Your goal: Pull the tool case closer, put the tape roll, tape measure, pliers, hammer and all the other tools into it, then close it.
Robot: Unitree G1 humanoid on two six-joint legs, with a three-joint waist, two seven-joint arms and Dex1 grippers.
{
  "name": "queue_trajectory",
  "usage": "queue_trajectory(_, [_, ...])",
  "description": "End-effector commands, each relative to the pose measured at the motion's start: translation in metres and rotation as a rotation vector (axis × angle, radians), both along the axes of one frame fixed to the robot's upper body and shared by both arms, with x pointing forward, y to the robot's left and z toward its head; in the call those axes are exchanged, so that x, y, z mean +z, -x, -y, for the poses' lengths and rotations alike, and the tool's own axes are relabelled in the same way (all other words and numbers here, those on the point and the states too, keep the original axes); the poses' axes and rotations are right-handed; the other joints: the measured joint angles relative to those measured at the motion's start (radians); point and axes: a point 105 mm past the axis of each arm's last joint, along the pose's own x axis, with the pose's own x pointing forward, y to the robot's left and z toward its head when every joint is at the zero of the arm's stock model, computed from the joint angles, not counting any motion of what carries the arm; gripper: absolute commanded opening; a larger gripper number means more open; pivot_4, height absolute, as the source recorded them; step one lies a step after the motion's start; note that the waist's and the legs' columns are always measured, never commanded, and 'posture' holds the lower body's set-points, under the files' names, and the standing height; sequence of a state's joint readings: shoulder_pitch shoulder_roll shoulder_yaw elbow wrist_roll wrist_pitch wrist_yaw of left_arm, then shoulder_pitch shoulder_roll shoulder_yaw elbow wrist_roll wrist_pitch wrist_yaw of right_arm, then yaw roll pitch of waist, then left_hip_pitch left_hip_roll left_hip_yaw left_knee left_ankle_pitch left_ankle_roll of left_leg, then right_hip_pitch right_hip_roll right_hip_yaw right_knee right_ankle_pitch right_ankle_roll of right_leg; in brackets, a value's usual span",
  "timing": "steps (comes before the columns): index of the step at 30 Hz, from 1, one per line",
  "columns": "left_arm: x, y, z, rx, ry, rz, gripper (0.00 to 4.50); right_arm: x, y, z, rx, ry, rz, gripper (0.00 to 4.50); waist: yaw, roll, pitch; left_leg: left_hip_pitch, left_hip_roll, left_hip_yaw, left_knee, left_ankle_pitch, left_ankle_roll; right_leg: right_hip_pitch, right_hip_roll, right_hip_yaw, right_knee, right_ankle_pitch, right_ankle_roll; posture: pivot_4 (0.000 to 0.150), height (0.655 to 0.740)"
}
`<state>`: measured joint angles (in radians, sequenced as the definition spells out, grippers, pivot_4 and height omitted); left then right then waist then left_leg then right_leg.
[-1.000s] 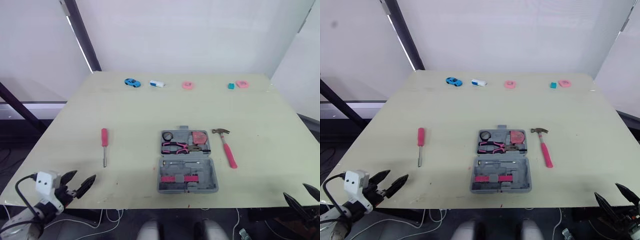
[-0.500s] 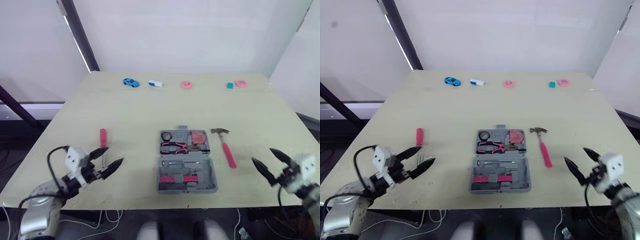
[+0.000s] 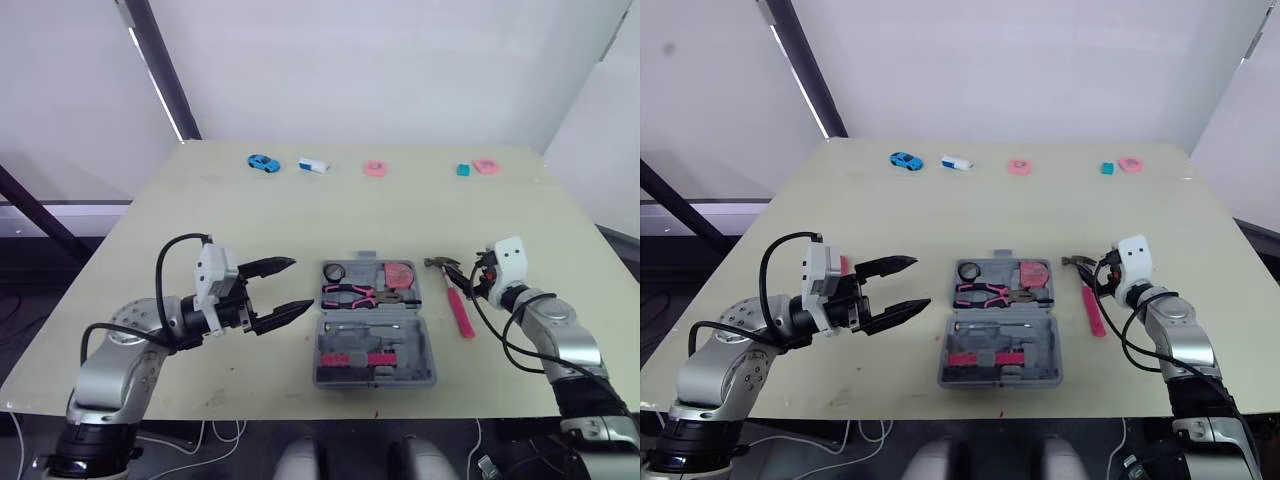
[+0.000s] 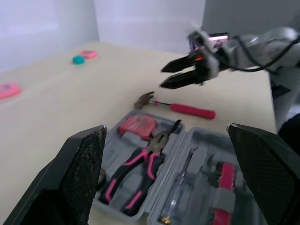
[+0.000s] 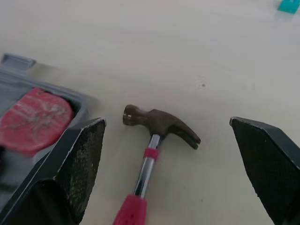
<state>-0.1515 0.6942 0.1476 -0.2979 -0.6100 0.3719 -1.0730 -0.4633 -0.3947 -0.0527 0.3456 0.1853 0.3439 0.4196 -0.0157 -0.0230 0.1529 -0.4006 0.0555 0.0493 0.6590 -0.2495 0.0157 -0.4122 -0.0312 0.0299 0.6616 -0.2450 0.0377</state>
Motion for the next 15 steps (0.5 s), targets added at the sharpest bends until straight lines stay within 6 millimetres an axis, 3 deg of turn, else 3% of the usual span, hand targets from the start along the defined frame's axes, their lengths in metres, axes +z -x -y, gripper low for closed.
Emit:
queue_trajectory(1, [0.018,0.008,0.009,-0.06,0.016,0.035,4.38,-0.001,-0.008,-0.002,-0.027,0.009,-0.005,4.5,0.0,0.0,0.0,0.0,0.0,0.0,0.0,0.0,0.0,0.0,0.0,0.0,0.0,0.0,0.0,0.15,0.74])
queue_trajectory(10, [0.025,0.014,0.015,-0.106,0.023,0.013,4.38,-0.024,-0.015,-0.016,-0.076,0.013,-0.103,4.5,-0.003,0.0,0.0,0.0,0.0,0.0,0.0,0.0,0.0,0.0,0.0,0.0,0.0,0.0,0.0,0.15,0.74])
queue_trajectory(13, [0.025,0.013,0.016,-0.107,0.023,0.017,4.5,-0.029,-0.018,-0.02,-0.092,-0.014,-0.135,3.78,-0.007,0.0,0.0,0.001,0.0,0.0,0.0,0.0,0.0,0.0,0.0,0.0,0.001,0.0,0.0,0.15,0.74])
queue_trajectory(14, [0.025,0.013,0.015,-0.108,0.02,0.019,4.5,-0.031,-0.02,-0.021,-0.098,-0.024,-0.143,3.06,-0.009,0.0,0.0,0.001,0.0,0.0,0.0,0.0,0.0,0.0,0.0,0.0,0.001,0.0,0.0,0.15,0.74])
queue_trajectory(15, [0.024,0.013,0.015,-0.109,0.019,0.019,4.5,-0.031,-0.021,-0.023,-0.098,-0.031,-0.144,2.95,-0.01,0.0,0.0,0.001,0.0,0.0,0.0,0.0,0.0,0.0,0.0,0.0,0.001,0.0,0.0,0.15,0.74])
